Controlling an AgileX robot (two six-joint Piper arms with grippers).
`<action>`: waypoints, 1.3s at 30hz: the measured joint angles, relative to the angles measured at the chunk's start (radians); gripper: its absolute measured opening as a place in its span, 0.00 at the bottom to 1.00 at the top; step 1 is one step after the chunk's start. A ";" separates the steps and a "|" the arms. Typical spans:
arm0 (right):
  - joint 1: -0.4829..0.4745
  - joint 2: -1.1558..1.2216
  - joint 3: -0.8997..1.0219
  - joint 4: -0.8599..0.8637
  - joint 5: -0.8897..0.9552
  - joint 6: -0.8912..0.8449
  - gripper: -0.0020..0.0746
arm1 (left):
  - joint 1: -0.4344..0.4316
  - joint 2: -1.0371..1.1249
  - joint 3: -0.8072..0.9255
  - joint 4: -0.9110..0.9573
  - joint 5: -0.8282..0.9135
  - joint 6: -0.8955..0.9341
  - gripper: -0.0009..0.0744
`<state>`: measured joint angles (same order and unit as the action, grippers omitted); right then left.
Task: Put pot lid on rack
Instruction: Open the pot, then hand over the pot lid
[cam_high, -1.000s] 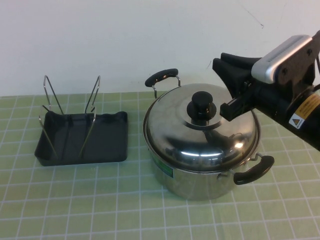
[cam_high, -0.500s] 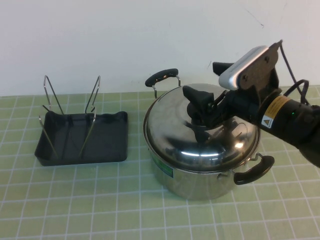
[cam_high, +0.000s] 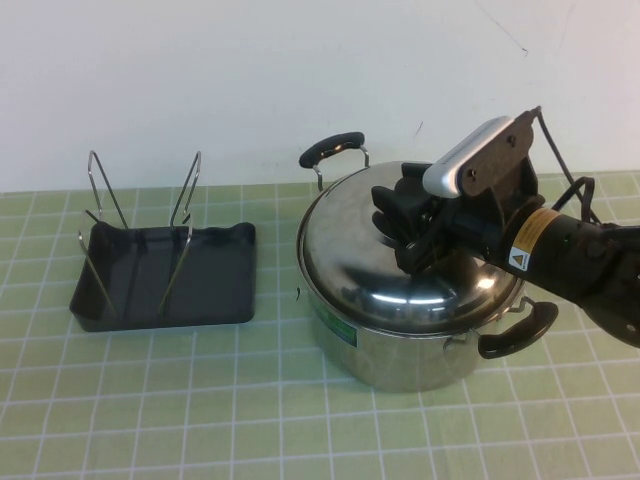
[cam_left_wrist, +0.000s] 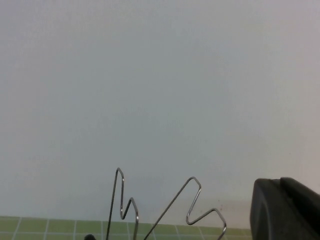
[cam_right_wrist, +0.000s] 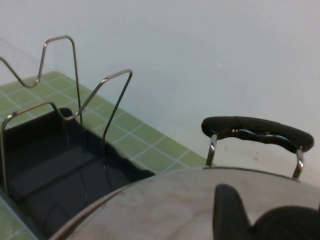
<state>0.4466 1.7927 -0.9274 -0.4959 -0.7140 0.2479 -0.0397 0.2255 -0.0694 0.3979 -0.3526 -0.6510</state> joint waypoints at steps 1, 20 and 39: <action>0.000 0.002 0.000 0.000 0.000 0.000 0.46 | 0.000 0.000 0.000 0.002 0.000 -0.015 0.01; 0.000 -0.173 0.000 -0.078 -0.213 0.036 0.46 | 0.000 0.000 0.000 0.242 -0.362 -1.119 0.28; 0.381 -0.240 0.000 -0.229 -0.233 0.201 0.46 | 0.000 0.000 0.000 0.394 -0.447 -1.587 0.93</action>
<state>0.8278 1.5523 -0.9274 -0.7250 -0.9467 0.4484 -0.0397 0.2255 -0.0694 0.7919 -0.7997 -2.2383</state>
